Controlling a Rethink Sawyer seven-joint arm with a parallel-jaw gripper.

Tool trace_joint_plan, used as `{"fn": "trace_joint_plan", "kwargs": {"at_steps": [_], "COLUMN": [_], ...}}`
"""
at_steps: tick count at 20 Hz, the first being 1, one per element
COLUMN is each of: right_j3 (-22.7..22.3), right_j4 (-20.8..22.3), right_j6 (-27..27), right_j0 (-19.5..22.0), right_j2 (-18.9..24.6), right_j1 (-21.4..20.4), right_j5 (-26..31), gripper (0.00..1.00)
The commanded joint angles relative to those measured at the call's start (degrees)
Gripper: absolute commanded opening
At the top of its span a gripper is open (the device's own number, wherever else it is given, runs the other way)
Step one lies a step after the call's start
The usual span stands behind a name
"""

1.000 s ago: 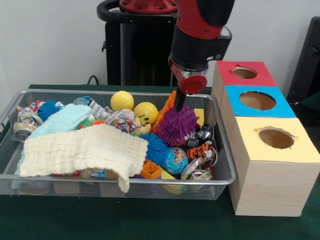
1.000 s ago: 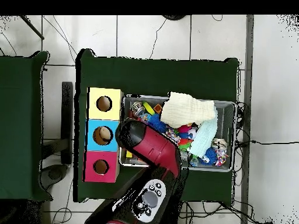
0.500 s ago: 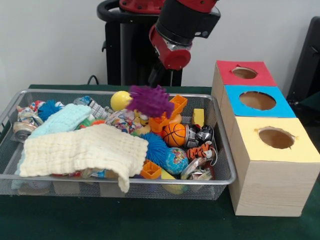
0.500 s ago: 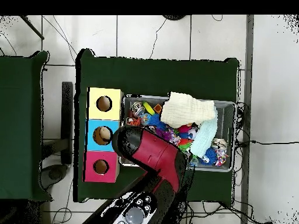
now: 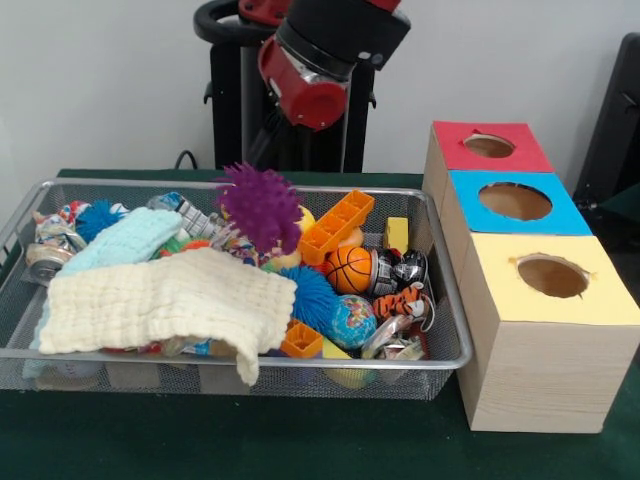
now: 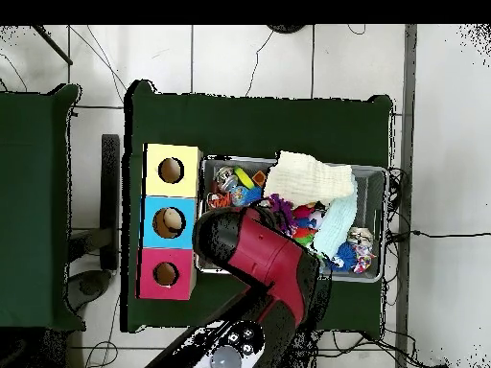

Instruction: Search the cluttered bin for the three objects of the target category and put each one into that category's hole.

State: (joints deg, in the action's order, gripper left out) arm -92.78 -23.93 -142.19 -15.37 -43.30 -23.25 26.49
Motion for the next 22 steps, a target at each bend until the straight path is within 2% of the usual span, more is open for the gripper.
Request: {"fn": "trace_joint_plan", "kwargs": {"at_steps": [1,6,14,15,22], "right_j3": [1.8,1.2,1.9,2.0,2.3], "right_j4": [2.7,5.0,7.1,7.6,8.0], "right_j6": [-3.5,0.4,0.1,-0.4,-1.8], "right_j0": [4.4,8.2,9.5,9.6,9.2], "right_j2": [6.6,9.7,10.4,10.5,10.0], "right_j1": [1.7,0.9,0.5,0.5,0.9], "right_j5": [-5.7,-10.2,-10.8,-10.7,-11.0], "gripper": [0.0,0.0,0.0,1.0,1.0]}}
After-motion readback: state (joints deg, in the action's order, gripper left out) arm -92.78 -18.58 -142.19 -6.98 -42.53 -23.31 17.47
